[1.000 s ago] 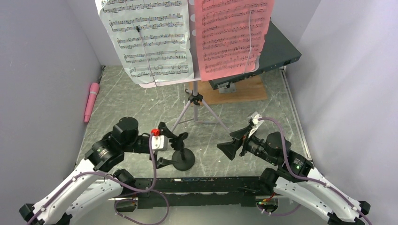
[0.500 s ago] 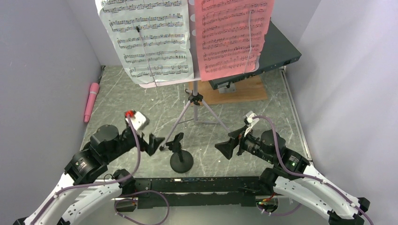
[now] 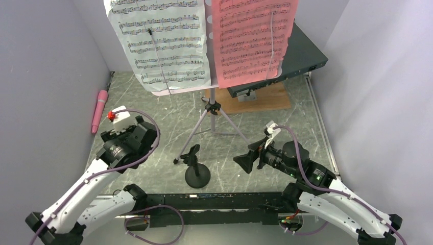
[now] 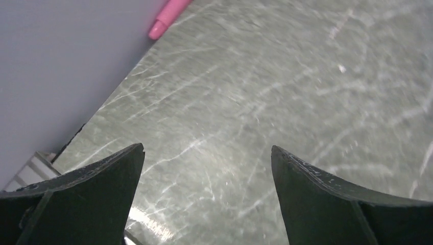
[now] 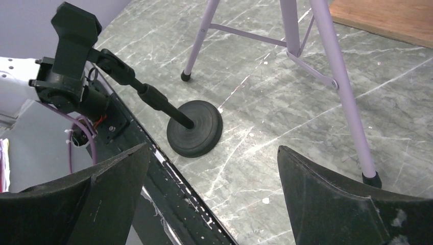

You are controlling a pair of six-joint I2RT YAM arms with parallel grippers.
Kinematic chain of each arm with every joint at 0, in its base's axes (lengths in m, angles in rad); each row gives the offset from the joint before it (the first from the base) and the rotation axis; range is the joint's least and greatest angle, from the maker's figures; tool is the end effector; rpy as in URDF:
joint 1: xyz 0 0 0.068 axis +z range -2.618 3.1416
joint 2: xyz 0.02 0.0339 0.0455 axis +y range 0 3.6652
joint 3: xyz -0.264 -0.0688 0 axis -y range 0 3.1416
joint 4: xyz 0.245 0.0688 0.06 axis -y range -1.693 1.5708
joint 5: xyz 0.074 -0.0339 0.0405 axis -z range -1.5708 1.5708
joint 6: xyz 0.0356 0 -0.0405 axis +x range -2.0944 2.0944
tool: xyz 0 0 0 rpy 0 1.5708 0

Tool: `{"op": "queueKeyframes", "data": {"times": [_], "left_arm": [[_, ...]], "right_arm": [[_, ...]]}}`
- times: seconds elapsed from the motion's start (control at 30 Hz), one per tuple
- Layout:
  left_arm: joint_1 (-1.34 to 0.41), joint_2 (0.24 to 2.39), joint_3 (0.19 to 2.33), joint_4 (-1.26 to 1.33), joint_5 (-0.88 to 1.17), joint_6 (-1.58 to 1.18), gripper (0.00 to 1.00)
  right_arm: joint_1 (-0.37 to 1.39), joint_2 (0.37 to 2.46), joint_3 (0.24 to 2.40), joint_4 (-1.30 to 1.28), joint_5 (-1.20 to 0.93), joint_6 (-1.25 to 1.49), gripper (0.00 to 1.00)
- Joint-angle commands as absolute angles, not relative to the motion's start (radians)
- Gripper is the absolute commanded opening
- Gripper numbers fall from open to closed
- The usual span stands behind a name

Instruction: Set up the instrument practice props

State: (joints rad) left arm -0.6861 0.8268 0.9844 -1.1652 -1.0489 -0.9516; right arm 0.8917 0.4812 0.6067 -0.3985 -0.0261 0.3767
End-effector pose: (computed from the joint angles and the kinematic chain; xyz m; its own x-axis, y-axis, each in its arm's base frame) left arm 0.1145 -0.0539 0.3279 -0.3453 -0.2420 -0.9068 -0.5573 0.8303 -0.0094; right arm 0.0791 0.0995 0.2963 -0.4494 0.0287 -0.8929 -0.6757 0.6428 0.3608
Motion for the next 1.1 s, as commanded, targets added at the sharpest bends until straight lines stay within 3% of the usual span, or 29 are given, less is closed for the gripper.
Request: {"op": "queueKeyframes", "data": {"times": [0.0, 0.1, 0.17, 0.27, 0.43, 0.63, 0.77, 0.97, 1.07], "left_arm": [[-0.476, 0.761, 0.857, -0.784, -1.066, -0.704, 1.0], [-0.173, 0.793, 0.759, -0.529, -0.776, -0.591, 1.0], [0.057, 0.896, 0.747, -0.457, -0.619, -0.573, 1.0], [0.267, 1.073, 0.755, -0.323, -0.386, -0.555, 0.98], [0.287, 1.395, 0.894, -0.254, -0.52, -0.537, 0.94], [0.273, 1.873, 1.282, -0.358, -0.835, -0.345, 0.97], [0.25, 2.087, 1.411, -0.267, -0.826, -0.133, 0.97], [0.189, 2.202, 1.457, 0.041, -0.749, 0.242, 0.99], [0.192, 2.305, 1.533, 0.067, -0.773, 0.335, 0.99]], "right_arm": [[0.891, 0.43, 0.629, -0.379, -0.014, 0.374, 0.98], [0.891, 0.416, 0.622, -0.379, -0.015, 0.376, 0.98], [0.891, 0.419, 0.628, -0.388, -0.014, 0.372, 0.99], [0.891, 0.417, 0.633, -0.392, -0.022, 0.37, 0.98], [0.891, 0.419, 0.632, -0.363, -0.042, 0.368, 0.99], [0.891, 0.438, 0.639, -0.342, -0.094, 0.373, 0.99], [0.89, 0.46, 0.652, -0.352, -0.124, 0.371, 0.99], [0.89, 0.489, 0.684, -0.386, -0.138, 0.367, 0.99], [0.89, 0.498, 0.698, -0.394, -0.136, 0.37, 0.99]]}}
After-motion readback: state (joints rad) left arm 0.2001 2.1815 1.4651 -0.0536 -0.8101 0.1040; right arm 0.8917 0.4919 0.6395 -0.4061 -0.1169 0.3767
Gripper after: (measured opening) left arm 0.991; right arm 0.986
